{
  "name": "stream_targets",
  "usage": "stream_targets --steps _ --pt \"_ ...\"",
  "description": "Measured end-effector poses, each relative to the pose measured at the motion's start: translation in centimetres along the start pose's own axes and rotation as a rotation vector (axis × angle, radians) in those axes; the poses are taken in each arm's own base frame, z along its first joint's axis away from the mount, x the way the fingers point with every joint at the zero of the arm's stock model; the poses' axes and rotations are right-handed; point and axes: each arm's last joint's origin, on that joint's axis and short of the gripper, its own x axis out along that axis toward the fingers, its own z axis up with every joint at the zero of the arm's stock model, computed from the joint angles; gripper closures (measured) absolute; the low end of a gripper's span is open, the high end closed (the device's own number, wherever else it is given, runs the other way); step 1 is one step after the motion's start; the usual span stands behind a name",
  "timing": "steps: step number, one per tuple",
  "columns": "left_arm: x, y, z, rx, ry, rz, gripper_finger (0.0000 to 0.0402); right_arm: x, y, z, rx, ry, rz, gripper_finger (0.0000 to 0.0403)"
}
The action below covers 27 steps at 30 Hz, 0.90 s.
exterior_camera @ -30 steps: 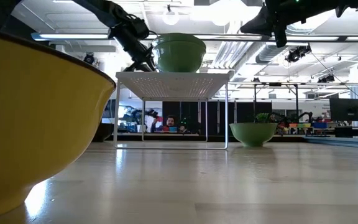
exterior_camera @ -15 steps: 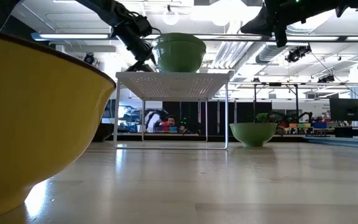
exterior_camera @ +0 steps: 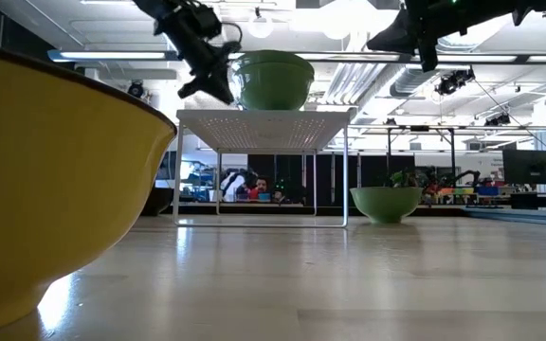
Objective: Pick & Place Mini bowls
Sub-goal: Stack the orange patterned bowl on top of the orange patterned bowl on the shelf
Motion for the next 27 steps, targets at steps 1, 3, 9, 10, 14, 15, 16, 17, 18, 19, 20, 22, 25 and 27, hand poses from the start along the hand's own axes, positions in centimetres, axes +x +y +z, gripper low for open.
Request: stream_targets --steps 1,3,9,10,14,15,16,17,18,19,20,22,25,27 --pt "-0.3 -0.4 -0.4 0.023 -0.018 -0.016 0.0377 0.0 0.0 0.0 -0.005 0.019 -0.006 0.0400" --pt "-0.9 -0.9 -1.4 0.055 -0.060 -0.059 0.0394 -0.2 0.0 0.1 -0.027 0.068 -0.032 0.0400" --pt "-1.4 -1.2 -6.3 0.059 -0.205 -0.135 0.0387 -1.1 -0.1 0.9 -0.061 0.241 -0.122 0.0400" --pt "-1.5 -1.2 -7.1 0.058 -0.233 -0.154 0.0391 -1.2 -0.1 0.9 -0.065 0.273 -0.129 0.0400" --pt "-2.1 -0.7 -10.8 0.069 -0.328 -0.214 0.0399 -1.2 -0.1 0.5 -0.043 0.403 -0.130 0.0397" --pt "-2.2 -0.5 -11.6 0.066 -0.350 -0.227 0.0398 -1.2 -0.1 0.4 -0.039 0.440 -0.120 0.0392" --pt "-2.4 -0.3 -12.4 0.066 -0.376 -0.238 0.0398 -1.2 0.0 0.3 -0.039 0.476 -0.106 0.0385" --pt "-2.6 -0.2 -13.1 0.067 -0.392 -0.247 0.0397 -1.2 0.2 0.1 -0.044 0.510 -0.097 0.0376" --pt "-2.7 0.1 -13.8 0.068 -0.402 -0.249 0.0397 -1.2 0.4 0.0 -0.051 0.539 -0.090 0.0365" --pt "-2.7 0.3 -14.4 0.068 -0.407 -0.249 0.0397 -1.3 0.6 -0.1 -0.060 0.567 -0.082 0.0354" --pt "-2.8 0.5 -15.0 0.067 -0.407 -0.246 0.0397 -1.4 0.9 -0.3 -0.072 0.593 -0.071 0.0341" --pt "-2.9 0.8 -15.8 0.065 -0.407 -0.240 0.0397 -1.5 1.5 -0.4 -0.089 0.630 -0.033 0.0318" --pt "-3.3 0.9 -16.4 0.071 -0.414 -0.239 0.0397 -1.8 2.5 -0.6 -0.091 0.659 0.066 0.0289" --pt "-3.4 0.9 -16.4 0.074 -0.422 -0.241 0.0397 -2.0 3.2 -0.8 -0.075 0.684 0.135 0.0276"
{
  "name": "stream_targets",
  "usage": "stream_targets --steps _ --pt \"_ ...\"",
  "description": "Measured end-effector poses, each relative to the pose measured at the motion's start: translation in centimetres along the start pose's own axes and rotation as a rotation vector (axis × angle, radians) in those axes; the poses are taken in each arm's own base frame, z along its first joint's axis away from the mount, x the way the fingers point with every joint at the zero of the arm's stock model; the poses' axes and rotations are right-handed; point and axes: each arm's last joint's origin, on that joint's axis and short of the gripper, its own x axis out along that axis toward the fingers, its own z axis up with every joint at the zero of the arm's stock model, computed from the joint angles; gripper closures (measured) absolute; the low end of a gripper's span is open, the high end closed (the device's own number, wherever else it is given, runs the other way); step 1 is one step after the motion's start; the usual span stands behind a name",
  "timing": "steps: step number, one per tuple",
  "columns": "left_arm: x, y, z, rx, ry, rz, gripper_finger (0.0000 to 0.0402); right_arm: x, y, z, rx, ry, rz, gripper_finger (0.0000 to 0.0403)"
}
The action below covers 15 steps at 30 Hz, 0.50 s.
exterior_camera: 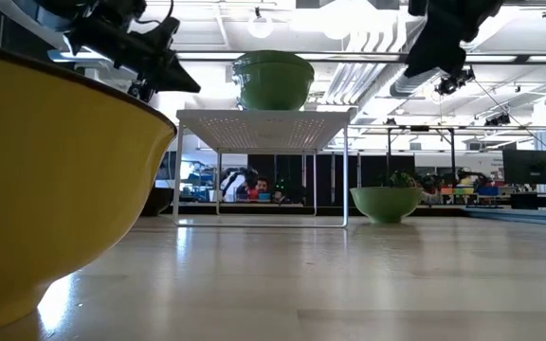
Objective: Pick & Place Mini bowls
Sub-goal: Stack the orange patterned bowl on top of the orange patterned bowl on the shelf
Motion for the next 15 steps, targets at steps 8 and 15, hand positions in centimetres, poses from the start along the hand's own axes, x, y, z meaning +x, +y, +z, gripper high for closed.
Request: stream_targets --steps 8,15 --pt "0.0 -0.1 0.0 0.000 0.011 -0.021 0.0396 -0.1 1.8 -1.6 0.011 0.128 0.053 0.0277" --pt "0.0 -0.1 -0.1 0.000 0.020 -0.043 0.0396 -0.5 3.6 -3.1 0.011 0.233 0.129 0.0316"
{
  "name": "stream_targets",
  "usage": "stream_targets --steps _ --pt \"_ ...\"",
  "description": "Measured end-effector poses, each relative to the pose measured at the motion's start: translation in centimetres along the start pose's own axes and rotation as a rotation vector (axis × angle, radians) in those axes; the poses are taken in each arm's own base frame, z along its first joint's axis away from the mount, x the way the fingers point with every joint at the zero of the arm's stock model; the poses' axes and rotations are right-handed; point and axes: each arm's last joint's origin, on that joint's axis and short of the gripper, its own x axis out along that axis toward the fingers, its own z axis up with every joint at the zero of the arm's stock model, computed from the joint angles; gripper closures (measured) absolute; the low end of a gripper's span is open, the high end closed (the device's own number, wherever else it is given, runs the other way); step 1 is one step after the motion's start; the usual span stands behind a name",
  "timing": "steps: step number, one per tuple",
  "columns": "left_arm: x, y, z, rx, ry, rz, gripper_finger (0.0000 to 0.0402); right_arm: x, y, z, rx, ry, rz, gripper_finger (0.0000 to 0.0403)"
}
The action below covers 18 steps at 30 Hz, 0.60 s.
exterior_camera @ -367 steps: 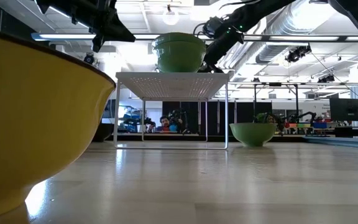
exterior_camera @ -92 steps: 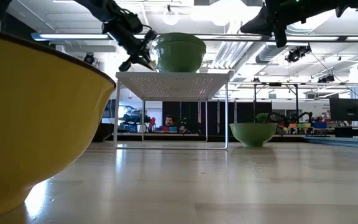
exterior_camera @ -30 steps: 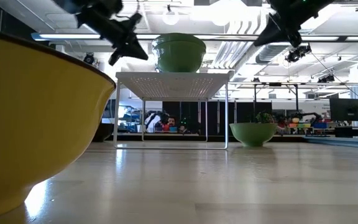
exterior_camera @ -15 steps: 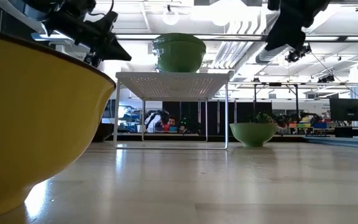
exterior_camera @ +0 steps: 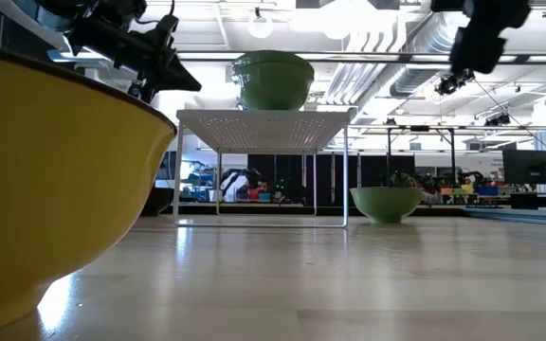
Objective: Pick & Place Mini bowls
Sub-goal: Stack the orange patterned bowl on top of the orange patterned bowl on the shelf
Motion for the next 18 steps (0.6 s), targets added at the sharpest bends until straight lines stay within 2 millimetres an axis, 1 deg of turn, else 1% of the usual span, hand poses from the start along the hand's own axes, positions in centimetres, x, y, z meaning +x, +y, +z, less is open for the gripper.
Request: stream_targets --steps 4,8,12,18 --pt "0.0 0.0 0.0 0.000 0.000 0.001 0.0396 0.4 0.8 -0.9 0.051 0.080 0.001 0.0341" --pt "0.0 0.0 0.0 0.000 0.000 0.002 0.0396 1.4 1.5 -1.6 0.070 0.173 -0.028 0.0344" --pt "0.0 0.0 0.0 0.000 0.000 0.002 0.0396 2.9 2.7 -2.0 0.033 0.245 -0.033 0.0322" --pt "0.0 0.0 0.0 0.000 0.000 0.003 0.0396 5.4 5.1 -3.0 -0.063 0.330 -0.016 0.0265"
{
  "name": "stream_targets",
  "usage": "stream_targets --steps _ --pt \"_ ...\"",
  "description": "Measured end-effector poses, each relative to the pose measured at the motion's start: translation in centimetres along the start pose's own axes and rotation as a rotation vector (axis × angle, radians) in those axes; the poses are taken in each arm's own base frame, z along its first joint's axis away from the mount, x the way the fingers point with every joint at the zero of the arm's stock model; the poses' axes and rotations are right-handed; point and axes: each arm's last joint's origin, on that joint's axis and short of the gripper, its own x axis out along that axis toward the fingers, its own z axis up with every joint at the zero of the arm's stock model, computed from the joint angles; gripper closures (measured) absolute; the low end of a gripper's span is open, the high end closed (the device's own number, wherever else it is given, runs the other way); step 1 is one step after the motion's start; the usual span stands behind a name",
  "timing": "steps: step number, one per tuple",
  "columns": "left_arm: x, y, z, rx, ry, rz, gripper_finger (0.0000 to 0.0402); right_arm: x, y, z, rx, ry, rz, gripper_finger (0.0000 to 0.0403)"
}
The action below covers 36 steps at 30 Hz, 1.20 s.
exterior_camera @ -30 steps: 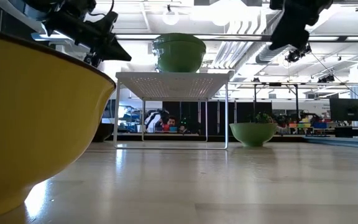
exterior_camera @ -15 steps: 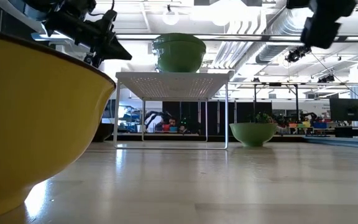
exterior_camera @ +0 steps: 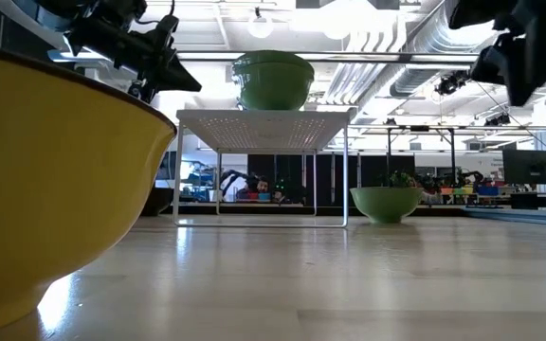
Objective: Pick & Place Mini bowls
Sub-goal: Stack the orange patterned bowl on top of the orange patterned bowl on the shelf
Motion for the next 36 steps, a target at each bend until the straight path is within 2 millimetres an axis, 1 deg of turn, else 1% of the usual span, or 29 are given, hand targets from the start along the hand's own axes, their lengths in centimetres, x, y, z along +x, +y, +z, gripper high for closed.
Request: stream_targets --steps 4,7,13,15,18,21,28,36 --pt "0.0 0.0 0.0 0.000 0.000 0.000 0.0396 1.7 2.1 0.0 -0.050 0.041 0.074 0.0232" --pt "0.0 0.0 0.0 0.000 0.000 0.001 0.0396 3.3 3.9 -0.1 -0.068 0.064 0.142 0.0219" --pt "0.0 0.0 0.0 0.000 -0.001 0.001 0.0396 7.0 7.1 -0.7 -0.103 0.104 0.220 0.0222" --pt "0.0 0.0 0.0 0.000 -0.001 0.001 0.0396 8.1 7.8 -1.0 -0.106 0.117 0.221 0.0227" --pt "0.0 0.0 0.0 0.000 0.000 0.001 0.0396 9.2 8.2 -1.2 -0.085 0.132 0.216 0.0233" --pt "0.0 0.0 0.0 0.000 0.000 0.002 0.0396 9.6 8.5 -1.3 -0.090 0.121 0.220 0.0239" --pt "0.0 0.0 0.0 0.000 -0.001 0.001 0.0396 9.5 8.6 -1.2 -0.054 0.118 0.226 0.0250" --pt "0.0 0.0 0.0 0.000 0.000 0.002 0.0396 9.5 8.6 -1.2 -0.041 0.134 0.237 0.0252"
